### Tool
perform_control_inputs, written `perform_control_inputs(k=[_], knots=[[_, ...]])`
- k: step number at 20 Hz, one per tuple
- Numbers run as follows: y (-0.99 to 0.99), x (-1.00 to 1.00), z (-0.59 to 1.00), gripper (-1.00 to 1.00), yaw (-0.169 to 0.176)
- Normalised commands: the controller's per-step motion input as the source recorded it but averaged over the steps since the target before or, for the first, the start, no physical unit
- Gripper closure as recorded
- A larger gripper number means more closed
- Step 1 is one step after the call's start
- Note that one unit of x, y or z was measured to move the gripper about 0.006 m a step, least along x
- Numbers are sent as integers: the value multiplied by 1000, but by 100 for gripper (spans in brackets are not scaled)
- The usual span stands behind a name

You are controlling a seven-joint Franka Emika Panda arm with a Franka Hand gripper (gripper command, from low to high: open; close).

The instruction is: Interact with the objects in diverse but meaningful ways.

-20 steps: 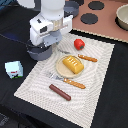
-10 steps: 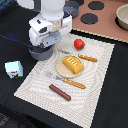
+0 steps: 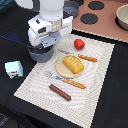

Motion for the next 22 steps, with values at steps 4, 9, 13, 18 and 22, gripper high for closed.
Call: perform_control_inputs(k=[4,9,13,18,22], knots=[[-179,79,1000,100,-109],[39,417,956,100,-91],[331,766,871,100,-33],[455,871,813,100,0],[487,861,780,100,0]])
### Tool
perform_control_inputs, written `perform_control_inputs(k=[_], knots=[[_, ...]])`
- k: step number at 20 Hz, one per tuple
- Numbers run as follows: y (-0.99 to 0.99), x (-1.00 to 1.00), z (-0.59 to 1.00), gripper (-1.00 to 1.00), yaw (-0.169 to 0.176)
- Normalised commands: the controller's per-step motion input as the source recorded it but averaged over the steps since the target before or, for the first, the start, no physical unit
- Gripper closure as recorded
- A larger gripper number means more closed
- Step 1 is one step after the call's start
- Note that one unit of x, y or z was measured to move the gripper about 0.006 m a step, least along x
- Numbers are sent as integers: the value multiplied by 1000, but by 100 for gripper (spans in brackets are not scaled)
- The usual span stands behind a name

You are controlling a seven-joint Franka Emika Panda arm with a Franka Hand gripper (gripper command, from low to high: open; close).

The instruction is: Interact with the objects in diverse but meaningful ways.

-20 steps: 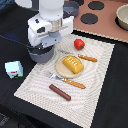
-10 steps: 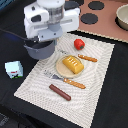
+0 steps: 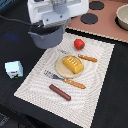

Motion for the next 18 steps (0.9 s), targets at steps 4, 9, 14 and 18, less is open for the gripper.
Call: perform_control_inputs(k=[4,9,14,18], knots=[[509,879,725,100,0],[550,882,572,100,0],[616,806,370,100,0],[680,756,271,100,0]])
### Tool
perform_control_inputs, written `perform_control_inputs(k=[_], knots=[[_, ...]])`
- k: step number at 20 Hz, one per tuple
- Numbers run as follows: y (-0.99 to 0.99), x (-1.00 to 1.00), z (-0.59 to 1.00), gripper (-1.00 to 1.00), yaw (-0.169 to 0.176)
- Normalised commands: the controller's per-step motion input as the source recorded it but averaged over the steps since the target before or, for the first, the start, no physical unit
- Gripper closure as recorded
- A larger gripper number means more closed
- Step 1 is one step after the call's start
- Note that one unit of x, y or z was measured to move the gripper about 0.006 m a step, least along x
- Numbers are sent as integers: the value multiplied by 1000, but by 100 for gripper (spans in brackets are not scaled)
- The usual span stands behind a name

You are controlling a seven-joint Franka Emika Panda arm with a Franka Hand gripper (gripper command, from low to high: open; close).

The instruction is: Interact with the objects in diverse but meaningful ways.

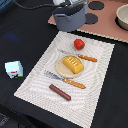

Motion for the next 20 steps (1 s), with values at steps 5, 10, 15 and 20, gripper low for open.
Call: perform_control_inputs(k=[5,10,15,20], knots=[[711,763,281,100,0],[733,762,319,100,0],[766,675,291,100,0],[768,651,296,100,0]])
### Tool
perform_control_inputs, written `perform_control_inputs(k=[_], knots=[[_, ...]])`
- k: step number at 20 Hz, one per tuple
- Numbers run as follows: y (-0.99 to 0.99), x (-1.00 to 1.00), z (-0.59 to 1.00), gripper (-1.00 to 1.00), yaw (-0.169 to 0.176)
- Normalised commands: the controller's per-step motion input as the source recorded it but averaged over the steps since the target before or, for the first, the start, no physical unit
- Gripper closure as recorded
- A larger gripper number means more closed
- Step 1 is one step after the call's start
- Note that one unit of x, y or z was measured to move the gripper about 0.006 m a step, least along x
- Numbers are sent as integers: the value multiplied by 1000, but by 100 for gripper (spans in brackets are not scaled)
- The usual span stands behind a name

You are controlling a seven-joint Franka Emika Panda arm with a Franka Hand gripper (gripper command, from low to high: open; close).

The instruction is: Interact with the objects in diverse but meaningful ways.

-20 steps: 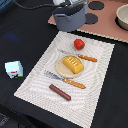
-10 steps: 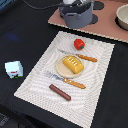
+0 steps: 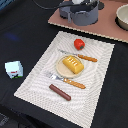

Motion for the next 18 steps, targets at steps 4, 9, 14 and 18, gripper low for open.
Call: perform_control_inputs(k=[4,9,14,18], knots=[[771,613,231,100,0],[754,554,191,100,0],[782,626,278,100,0],[764,524,233,100,0]])
